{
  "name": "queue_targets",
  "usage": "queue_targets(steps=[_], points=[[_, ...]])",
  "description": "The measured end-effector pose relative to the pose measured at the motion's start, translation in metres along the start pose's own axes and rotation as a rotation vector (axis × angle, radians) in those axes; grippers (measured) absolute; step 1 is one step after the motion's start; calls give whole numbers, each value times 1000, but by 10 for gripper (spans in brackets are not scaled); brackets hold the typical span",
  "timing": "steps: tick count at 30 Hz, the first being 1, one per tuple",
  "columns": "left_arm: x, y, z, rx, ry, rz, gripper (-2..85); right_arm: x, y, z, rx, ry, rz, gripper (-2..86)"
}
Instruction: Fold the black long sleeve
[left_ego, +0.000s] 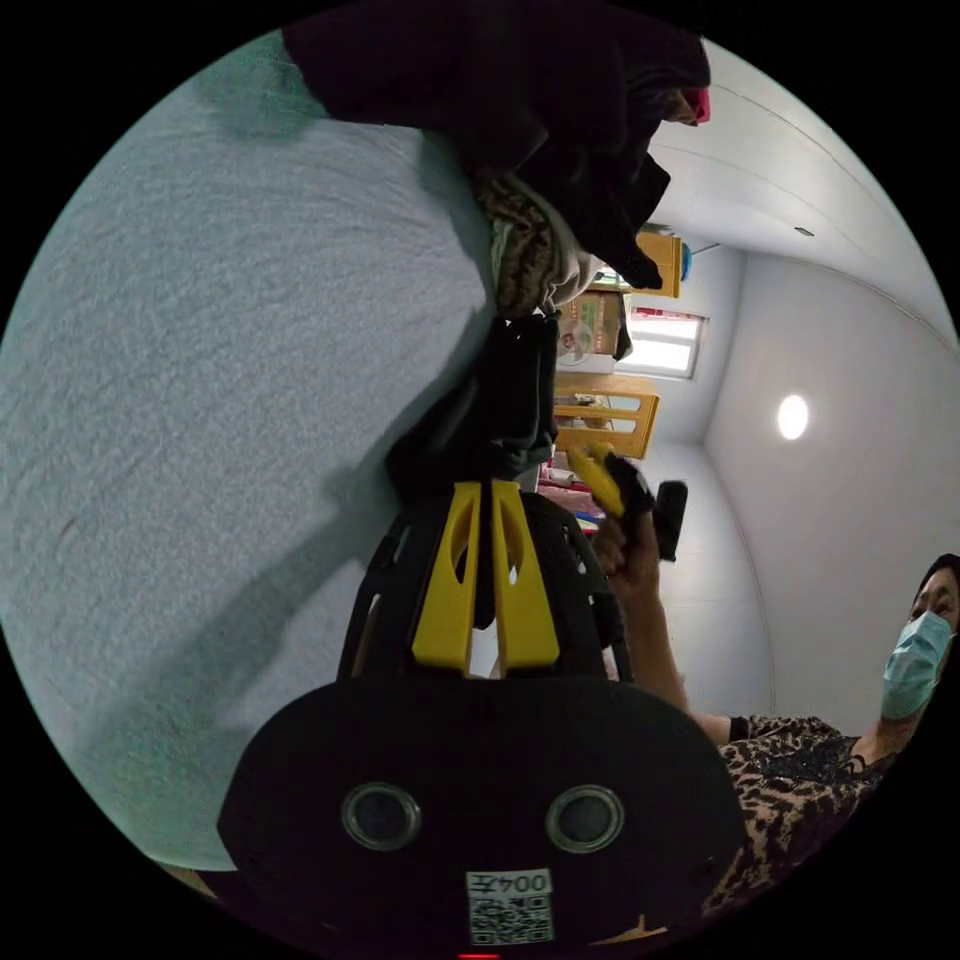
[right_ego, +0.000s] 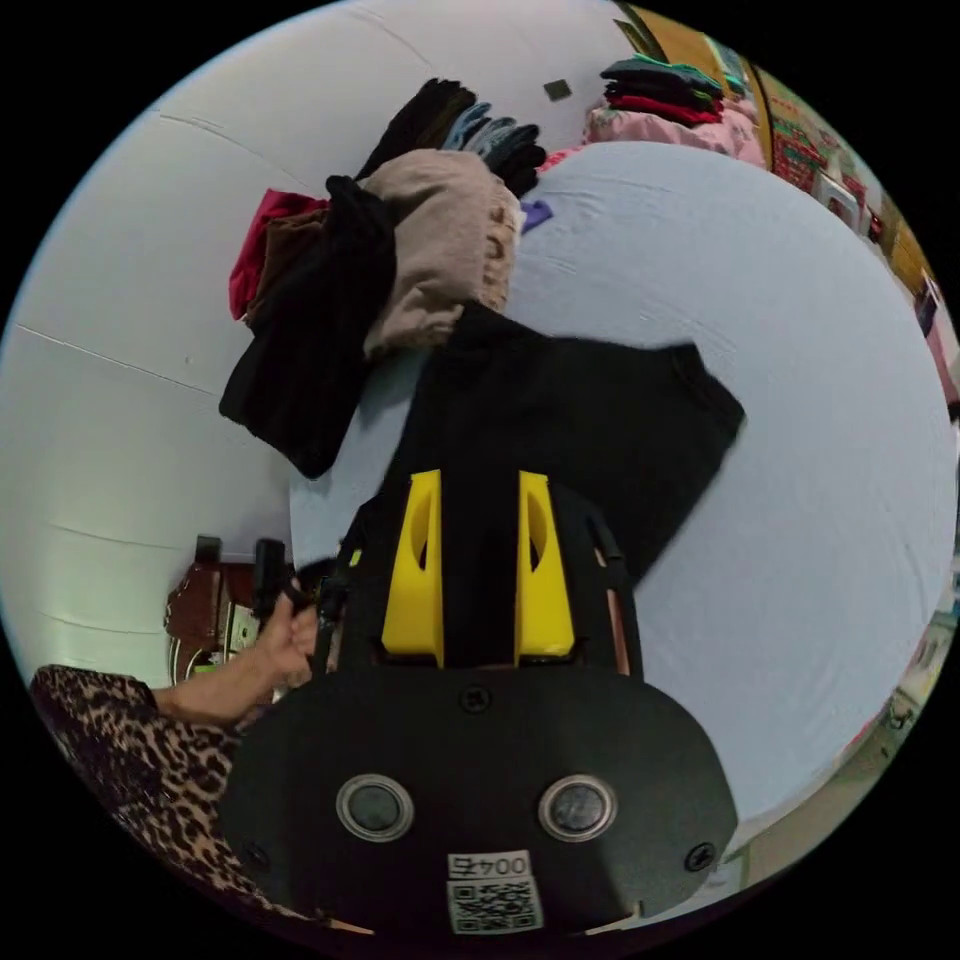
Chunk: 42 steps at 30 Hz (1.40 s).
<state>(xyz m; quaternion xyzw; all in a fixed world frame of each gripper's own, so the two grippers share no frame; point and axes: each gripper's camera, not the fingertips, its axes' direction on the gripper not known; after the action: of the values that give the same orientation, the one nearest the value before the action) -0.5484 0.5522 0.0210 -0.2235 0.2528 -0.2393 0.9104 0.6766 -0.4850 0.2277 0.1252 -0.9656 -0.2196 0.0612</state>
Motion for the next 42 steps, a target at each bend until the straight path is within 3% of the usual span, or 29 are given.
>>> queue_targets(steps=[7, 10, 19, 25, 30, 33, 36, 39, 42], points=[[-3, -15, -27, -32, -2, 23, 22, 39, 140, 23, -95, -103, 221, 136], [-27, -19, -34, -18, 15, -65, 22, 52, 170, 39, -59, -229, 312, 137], [-39, -26, -38, -51, 29, -76, 22, 65, 185, 80, -7, -506, 397, 117], [-38, -23, -34, -55, 32, -99, 22, 59, 182, 94, 28, -551, 450, 51], [-6, -4, -38, -124, -93, -44, 22, 19, 197, 55, 42, -479, 386, 47], [-15, 27, -38, -210, -146, -77, 22, 2, 227, 63, -51, -314, 367, 48], [-34, 54, -38, -187, -22, -139, 23, 5, 246, 85, -134, -247, 413, 61], [-19, 58, -46, -185, -60, -88, 25, -3, 242, 66, -155, -62, 364, 134], [20, 58, -65, -117, -226, 63, 24, -29, 220, 41, -146, 170, 198, 204]])
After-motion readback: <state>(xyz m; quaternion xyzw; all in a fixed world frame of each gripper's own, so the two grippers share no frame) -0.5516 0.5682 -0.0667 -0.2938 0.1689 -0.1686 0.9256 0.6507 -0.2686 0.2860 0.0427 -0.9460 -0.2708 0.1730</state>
